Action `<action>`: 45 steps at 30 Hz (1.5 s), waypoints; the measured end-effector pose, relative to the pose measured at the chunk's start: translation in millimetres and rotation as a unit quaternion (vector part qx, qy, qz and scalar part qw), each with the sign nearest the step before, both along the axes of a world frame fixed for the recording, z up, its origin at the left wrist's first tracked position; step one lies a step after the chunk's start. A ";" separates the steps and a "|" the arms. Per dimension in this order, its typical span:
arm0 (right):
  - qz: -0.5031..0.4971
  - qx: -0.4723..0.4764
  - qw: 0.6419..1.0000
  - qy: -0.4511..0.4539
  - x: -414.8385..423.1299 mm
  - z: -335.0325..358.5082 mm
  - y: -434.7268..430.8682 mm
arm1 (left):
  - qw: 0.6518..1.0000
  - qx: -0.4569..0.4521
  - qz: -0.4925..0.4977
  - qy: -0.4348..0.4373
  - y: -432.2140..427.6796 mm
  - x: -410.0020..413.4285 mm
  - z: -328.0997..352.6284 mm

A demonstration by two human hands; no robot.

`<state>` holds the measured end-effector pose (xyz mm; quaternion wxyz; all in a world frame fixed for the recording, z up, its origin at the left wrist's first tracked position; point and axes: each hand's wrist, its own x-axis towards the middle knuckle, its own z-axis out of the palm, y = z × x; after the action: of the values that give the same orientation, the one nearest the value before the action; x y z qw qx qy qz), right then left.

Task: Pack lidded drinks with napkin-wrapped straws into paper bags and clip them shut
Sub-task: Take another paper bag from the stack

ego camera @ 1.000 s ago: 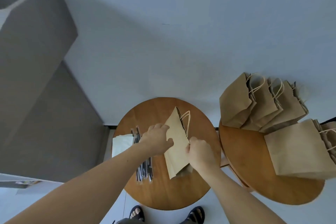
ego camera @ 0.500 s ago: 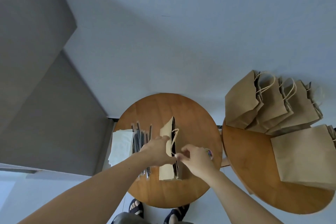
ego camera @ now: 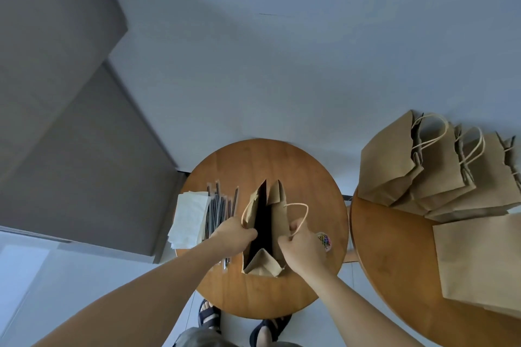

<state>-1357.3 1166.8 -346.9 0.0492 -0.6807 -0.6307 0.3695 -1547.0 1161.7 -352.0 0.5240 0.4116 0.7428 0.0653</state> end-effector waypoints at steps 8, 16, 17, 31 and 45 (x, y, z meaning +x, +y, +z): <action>0.071 0.036 0.991 -0.104 -12.1 4.1 10.3 | 0.980 0.020 -0.086 0.181 1.9 21.3 4.8; 0.041 0.075 0.981 -0.174 39.2 19.2 16.6 | 0.966 0.045 -0.006 0.254 -1.4 -36.7 -2.9; 0.043 0.072 0.981 -0.174 39.8 20.2 15.8 | 0.967 0.052 -0.004 0.250 -2.9 -37.0 -5.0; 0.107 -0.034 0.992 -0.052 18.3 16.2 -4.8 | 0.983 0.033 -0.164 0.075 3.0 -32.8 -12.5; 0.161 0.118 0.980 0.016 -12.2 87.7 71.2 | 0.912 0.204 -0.199 0.294 62.0 -43.3 96.6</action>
<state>-1369.5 1238.0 -259.2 0.0793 -0.5538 -0.7700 0.3067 -1590.3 1223.7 -255.4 0.1884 0.6494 0.7366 -0.0137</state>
